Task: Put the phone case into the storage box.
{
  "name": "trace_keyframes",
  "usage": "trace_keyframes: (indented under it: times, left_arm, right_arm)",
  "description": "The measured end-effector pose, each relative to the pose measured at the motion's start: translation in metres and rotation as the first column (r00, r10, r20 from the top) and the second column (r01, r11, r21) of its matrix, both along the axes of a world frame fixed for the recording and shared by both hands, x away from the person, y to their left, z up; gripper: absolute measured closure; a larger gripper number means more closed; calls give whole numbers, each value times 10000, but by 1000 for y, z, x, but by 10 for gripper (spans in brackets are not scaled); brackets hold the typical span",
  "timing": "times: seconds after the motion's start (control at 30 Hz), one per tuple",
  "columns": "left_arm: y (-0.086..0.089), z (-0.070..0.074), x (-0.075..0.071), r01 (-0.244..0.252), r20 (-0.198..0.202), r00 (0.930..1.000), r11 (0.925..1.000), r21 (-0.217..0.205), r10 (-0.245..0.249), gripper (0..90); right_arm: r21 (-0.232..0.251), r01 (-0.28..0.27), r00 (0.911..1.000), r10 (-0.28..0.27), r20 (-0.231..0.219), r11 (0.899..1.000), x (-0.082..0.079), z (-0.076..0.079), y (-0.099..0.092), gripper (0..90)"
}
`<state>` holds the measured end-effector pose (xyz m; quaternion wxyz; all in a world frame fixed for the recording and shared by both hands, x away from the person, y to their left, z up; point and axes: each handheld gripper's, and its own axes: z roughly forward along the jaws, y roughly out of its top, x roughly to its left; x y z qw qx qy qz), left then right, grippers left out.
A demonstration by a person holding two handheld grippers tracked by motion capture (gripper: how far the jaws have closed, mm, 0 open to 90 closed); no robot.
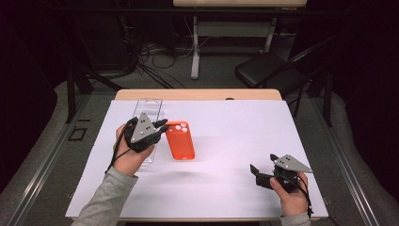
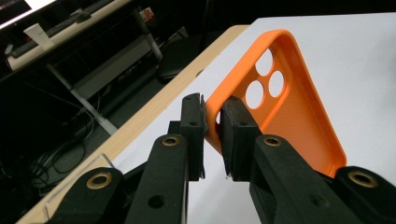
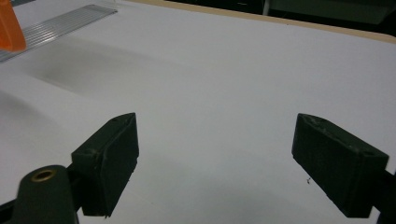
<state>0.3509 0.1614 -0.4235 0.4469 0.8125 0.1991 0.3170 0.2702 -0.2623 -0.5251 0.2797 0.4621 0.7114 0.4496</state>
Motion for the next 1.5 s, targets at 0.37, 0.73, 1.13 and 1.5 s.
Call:
trace_keyframes:
  times: [0.37,0.73,1.13,1.5]
  left_arm:
    - [5,16,24,157,-45,9999,9997,-163,-158,802]
    - [16,30,45,-77,42,10000,9998,162,77,803]
    - [22,36,67,-314,368,9989,9980,553,294,803]
    - [37,35,89,-733,458,9964,9959,522,709,803]
  right_arm:
    - [144,113,9998,-111,-137,9998,-4,-3,-4,144]
    - [97,120,9997,-118,-196,9999,-4,-5,-4,145]
    - [-85,40,9999,-41,-140,10000,-7,-7,-4,145]
    - [-234,253,9997,-253,22,9994,-9,-8,-7,145]
